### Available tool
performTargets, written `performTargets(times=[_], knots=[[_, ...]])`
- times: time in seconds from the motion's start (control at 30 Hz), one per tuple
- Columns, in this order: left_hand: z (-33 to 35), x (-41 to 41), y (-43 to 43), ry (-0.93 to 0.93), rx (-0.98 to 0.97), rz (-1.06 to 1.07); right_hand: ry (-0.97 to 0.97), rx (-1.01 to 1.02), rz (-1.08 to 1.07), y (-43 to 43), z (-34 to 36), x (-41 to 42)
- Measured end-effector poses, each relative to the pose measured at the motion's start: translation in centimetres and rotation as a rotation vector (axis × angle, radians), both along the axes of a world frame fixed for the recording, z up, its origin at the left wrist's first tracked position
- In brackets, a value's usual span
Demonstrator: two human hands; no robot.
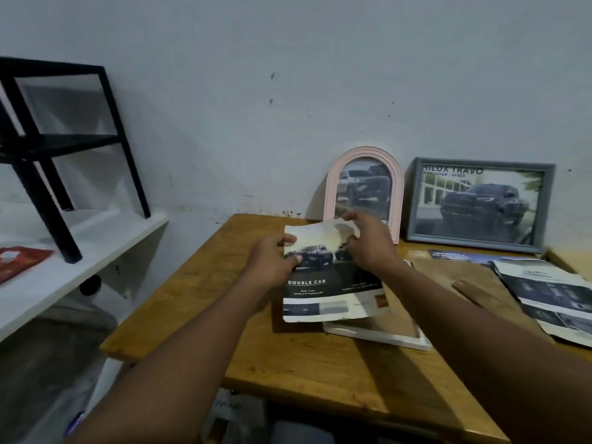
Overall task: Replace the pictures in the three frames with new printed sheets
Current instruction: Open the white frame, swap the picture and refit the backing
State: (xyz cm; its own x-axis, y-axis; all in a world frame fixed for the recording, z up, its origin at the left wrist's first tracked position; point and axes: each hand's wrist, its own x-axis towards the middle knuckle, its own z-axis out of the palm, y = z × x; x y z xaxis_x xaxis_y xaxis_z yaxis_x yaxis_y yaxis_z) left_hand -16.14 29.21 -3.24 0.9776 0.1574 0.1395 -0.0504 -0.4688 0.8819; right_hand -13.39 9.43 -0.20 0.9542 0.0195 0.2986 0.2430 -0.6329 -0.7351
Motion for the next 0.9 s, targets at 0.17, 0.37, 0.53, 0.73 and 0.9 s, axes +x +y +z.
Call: performTargets(times=[0.17, 0.37, 0.53, 0.73, 0.9], knots=[[-0.1, 1.6, -6.3, -0.014, -0.001, -0.113, 0.049, -0.138, -0.103, -6.9, -0.5, 1.2], [-3.7, 1.7, -8.3, -0.004, 0.366, -0.136, 0.124, -0.267, -0.131, -8.6, -5.1, 0.8], [-5.3, 1.1, -8.1, -0.087, 0.431, -0.170, 0.082, -0.511, -0.207, -7.3, -7.5, -0.5], [-6.4, 0.9, -8.1, -0.107, 0.349, -0.174, 0.133, -0.641, -0.246, -5.7, -7.3, -0.5], [-5.8, 1.3, -7.5, 0.006, 0.365, -0.253, 0.177, -0.606, -0.287, -5.0, -7.2, -0.1]])
